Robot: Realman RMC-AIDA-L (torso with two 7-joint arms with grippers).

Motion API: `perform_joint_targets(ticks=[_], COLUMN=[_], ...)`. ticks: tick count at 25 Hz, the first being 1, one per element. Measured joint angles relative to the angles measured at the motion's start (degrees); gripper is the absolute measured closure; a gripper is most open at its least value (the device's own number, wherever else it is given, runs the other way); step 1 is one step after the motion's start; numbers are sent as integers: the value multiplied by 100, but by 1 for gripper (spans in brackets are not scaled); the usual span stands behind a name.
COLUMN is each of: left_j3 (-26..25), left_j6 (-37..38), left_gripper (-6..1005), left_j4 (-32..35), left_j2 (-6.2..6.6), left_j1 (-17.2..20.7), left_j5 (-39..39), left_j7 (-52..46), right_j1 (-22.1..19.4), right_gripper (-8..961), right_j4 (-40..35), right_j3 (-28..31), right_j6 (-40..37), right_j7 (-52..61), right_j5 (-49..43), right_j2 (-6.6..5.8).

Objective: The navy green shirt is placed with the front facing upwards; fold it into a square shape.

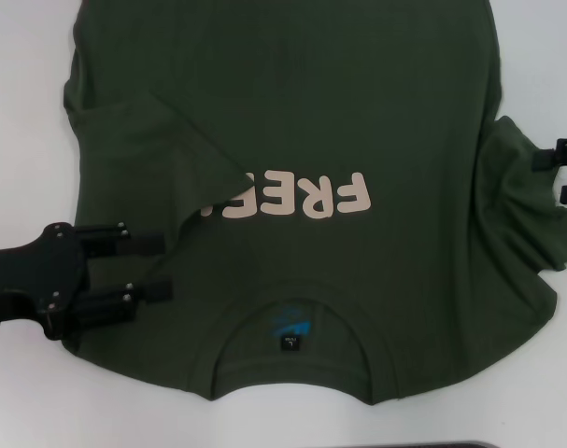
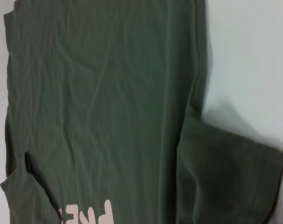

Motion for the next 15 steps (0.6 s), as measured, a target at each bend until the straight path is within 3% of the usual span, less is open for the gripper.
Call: perform_joint_targets(ticks=[7, 15], left_j3=[0, 0], left_j6=[10, 11], left_gripper=[418, 417], left_j4=[0, 0], left_j2=[-23, -35], left_j1=[3, 4], left_j5=[-9, -11], left_j7=[-7, -8], right_j1=[-56, -30], right_gripper=[71, 70], right_j4=[-146, -150], right_j3=[-16, -295], right_j6=[-68, -33], right_j7=[-161, -416], right_j5=[-14, -140], right_j2=[-32, 26])
